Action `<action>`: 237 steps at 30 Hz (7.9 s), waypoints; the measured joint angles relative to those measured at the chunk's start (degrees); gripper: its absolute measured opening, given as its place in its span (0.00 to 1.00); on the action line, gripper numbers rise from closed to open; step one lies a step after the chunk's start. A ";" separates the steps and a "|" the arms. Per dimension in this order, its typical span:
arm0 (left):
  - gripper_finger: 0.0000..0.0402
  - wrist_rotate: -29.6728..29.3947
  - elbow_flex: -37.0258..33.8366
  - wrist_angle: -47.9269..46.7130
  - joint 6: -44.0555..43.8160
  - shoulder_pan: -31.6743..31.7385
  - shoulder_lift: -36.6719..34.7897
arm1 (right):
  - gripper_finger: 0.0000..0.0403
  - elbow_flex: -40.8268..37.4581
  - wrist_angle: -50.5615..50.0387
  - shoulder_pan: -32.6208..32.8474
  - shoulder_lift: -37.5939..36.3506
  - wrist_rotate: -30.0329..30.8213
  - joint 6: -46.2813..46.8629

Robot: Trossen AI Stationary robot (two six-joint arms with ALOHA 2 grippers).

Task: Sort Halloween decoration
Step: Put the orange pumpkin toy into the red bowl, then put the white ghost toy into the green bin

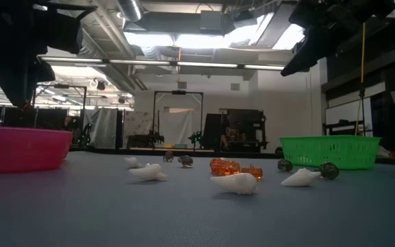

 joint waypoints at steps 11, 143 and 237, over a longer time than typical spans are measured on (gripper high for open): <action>0.32 -2.08 0.00 -0.02 -2.49 0.00 0.02 | 0.43 0.00 0.01 0.01 0.00 0.00 0.00; 0.48 -12.81 0.00 8.33 -2.88 0.00 0.02 | 0.40 0.07 45.74 10.56 50.60 15.95 14.57; 0.48 -13.14 0.00 13.33 -2.33 -0.02 0.04 | 0.17 3.13 -27.66 10.51 10.08 22.56 14.55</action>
